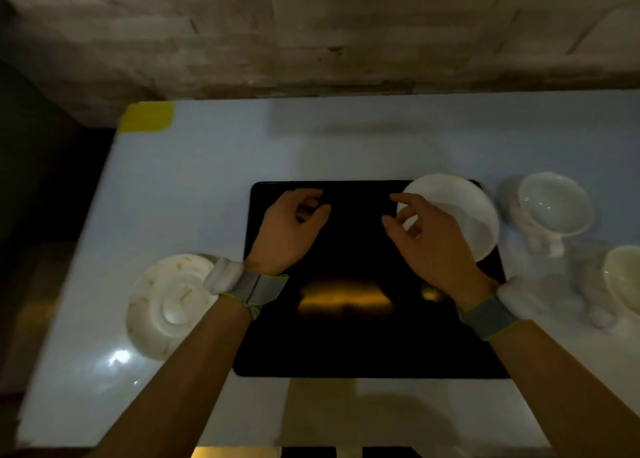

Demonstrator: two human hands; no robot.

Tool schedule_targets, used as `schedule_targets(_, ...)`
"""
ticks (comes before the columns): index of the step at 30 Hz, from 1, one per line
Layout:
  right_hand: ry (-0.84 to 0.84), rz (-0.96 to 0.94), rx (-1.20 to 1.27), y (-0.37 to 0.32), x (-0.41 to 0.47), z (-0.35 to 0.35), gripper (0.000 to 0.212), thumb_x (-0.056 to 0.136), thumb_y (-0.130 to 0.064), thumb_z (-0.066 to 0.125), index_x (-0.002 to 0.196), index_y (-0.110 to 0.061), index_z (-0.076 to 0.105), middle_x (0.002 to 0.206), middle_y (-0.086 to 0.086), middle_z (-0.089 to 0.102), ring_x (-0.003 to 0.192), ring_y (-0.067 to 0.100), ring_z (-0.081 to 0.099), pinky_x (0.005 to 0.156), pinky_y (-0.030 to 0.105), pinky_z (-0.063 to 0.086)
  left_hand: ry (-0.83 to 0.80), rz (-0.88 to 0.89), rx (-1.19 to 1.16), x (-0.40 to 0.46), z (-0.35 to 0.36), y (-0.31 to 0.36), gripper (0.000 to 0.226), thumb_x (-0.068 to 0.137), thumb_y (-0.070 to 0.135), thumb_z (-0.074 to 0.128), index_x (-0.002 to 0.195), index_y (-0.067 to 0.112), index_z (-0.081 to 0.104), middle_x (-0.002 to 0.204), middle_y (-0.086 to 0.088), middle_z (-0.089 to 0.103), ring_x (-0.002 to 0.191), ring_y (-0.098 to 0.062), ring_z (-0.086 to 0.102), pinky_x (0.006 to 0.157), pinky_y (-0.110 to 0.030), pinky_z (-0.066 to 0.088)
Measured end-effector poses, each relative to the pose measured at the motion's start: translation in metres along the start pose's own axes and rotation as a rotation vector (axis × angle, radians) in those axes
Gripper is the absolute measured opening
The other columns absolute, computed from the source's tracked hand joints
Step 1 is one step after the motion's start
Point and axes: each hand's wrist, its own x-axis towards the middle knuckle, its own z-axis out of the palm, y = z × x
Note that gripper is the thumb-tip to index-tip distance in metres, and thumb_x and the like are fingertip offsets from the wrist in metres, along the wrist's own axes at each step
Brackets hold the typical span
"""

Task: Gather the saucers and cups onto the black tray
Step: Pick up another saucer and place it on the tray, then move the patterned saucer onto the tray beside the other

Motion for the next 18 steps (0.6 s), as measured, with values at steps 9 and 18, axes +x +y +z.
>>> schedule_targets(9, -0.22, -0.092, -0.023, -0.05, 0.005, 0.063, 0.059, 0.088, -0.046, 0.059, 0.141, -0.031, 0.038, 0.107, -0.006, 0.052, 0.073, 0.009, 0.056, 0.07, 0.016, 0.045, 0.224, -0.101, -0.033, -0.049, -0.078, -0.053, 0.039, 0.09, 0.029, 0.066, 0.128, 0.019, 0.061, 0.117, -0.004, 0.06, 0.096, -0.018, 0.063, 0.081, -0.018, 0.049)
schedule_targets(18, -0.373, -0.143, -0.055, -0.1, 0.0, 0.134, 0.064, 0.087, -0.051, 0.059, 0.143, -0.029, 0.035, 0.101, -0.002, 0.053, 0.083, 0.011, 0.054, 0.078, 0.027, 0.048, 0.426, -0.26, 0.134, -0.106, -0.147, -0.117, 0.041, 0.089, 0.029, 0.066, 0.129, 0.021, 0.06, 0.12, -0.004, 0.058, 0.093, -0.013, 0.056, 0.077, -0.016, 0.041)
